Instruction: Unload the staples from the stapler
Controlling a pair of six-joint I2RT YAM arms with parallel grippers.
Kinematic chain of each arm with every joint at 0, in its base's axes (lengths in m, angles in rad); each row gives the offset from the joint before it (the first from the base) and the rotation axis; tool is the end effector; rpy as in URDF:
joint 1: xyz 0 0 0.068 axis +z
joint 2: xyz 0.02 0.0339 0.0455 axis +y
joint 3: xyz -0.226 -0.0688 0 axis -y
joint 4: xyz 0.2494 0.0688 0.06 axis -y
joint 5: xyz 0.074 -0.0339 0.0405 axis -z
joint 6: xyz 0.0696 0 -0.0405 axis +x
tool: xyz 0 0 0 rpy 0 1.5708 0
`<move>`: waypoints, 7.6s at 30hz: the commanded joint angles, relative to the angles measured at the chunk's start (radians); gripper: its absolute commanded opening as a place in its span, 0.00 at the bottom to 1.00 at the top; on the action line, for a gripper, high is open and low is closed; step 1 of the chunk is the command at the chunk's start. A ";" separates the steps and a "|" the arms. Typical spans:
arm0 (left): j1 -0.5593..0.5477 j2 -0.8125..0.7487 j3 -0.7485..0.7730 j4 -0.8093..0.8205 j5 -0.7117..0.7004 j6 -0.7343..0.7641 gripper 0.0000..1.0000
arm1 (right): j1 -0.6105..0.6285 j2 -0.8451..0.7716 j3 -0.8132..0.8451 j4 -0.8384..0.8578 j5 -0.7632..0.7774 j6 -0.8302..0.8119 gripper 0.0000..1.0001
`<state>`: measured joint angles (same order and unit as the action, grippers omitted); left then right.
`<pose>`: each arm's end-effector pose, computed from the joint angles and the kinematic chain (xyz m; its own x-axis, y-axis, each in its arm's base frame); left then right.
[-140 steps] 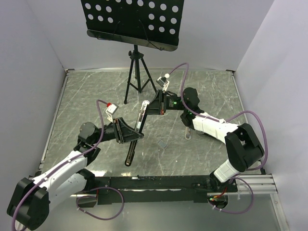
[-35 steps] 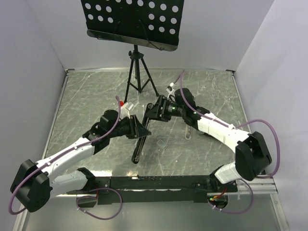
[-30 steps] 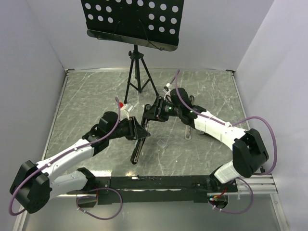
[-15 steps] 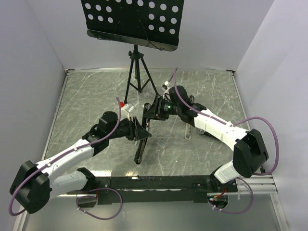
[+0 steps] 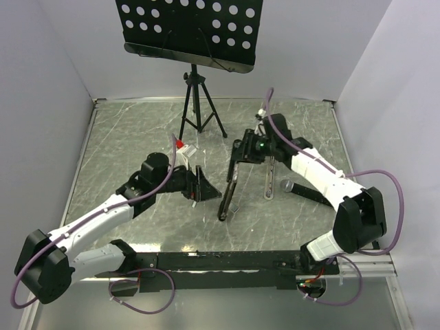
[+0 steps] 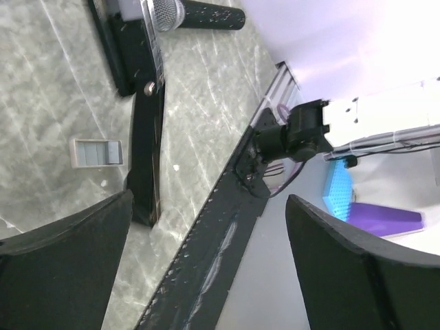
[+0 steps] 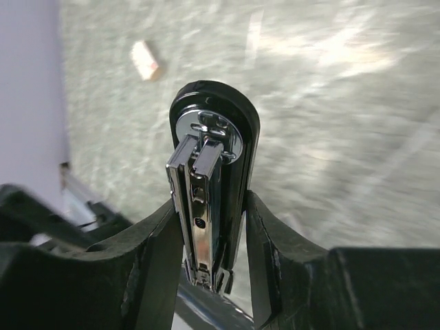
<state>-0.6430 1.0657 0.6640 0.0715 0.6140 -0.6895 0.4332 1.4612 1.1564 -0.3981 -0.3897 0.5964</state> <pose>0.2060 -0.2045 0.2266 -0.7895 -0.0582 -0.6110 0.5496 0.3762 -0.7459 0.3127 0.1738 0.2311 -0.8513 0.1787 -0.4933 -0.2094 0.7464 0.6317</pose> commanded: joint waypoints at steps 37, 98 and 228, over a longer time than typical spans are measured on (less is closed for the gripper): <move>-0.003 -0.161 0.106 -0.329 -0.542 0.439 0.99 | -0.266 0.855 0.864 -0.515 0.173 -0.354 0.23; 0.525 0.023 0.097 -0.513 -0.586 0.107 0.97 | 0.338 0.274 -0.060 -0.059 0.176 -0.468 0.86; 0.526 -0.299 0.092 -0.555 -0.993 0.011 0.97 | 0.651 0.291 0.120 -0.306 0.647 0.095 0.24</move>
<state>-0.1211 0.7696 0.7460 -0.5053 -0.4042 -0.6746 1.0878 1.8431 1.3342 -0.7063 0.2249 0.7147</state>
